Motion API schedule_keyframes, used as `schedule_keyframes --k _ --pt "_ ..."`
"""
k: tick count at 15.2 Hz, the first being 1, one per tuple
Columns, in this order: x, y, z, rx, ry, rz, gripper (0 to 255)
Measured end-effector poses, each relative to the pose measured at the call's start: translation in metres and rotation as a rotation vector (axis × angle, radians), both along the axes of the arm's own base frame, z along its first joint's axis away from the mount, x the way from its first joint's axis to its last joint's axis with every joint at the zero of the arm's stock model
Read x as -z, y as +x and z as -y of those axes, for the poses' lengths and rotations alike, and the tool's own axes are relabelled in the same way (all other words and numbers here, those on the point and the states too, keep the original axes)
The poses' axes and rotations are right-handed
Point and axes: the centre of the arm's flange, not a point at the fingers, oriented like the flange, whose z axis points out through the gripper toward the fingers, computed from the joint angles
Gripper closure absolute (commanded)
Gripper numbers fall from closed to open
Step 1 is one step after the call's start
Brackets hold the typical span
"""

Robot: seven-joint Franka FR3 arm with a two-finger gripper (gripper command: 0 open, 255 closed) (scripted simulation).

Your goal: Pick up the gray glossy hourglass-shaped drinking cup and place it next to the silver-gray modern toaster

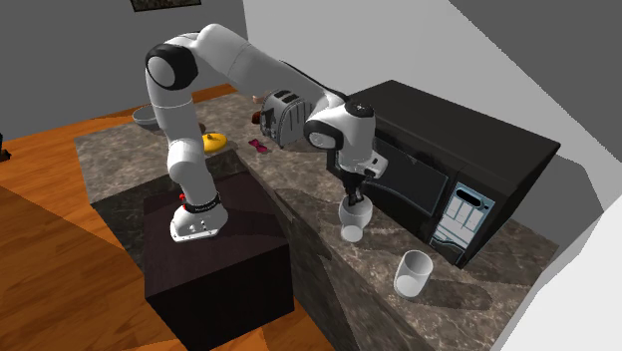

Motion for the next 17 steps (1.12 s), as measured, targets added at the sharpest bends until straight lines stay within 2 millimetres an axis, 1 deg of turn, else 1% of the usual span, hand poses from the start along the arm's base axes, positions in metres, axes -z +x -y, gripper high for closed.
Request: schedule_keyframes --k 17 --pt "-0.088 0.001 0.000 0.000 0.000 0.000 255"
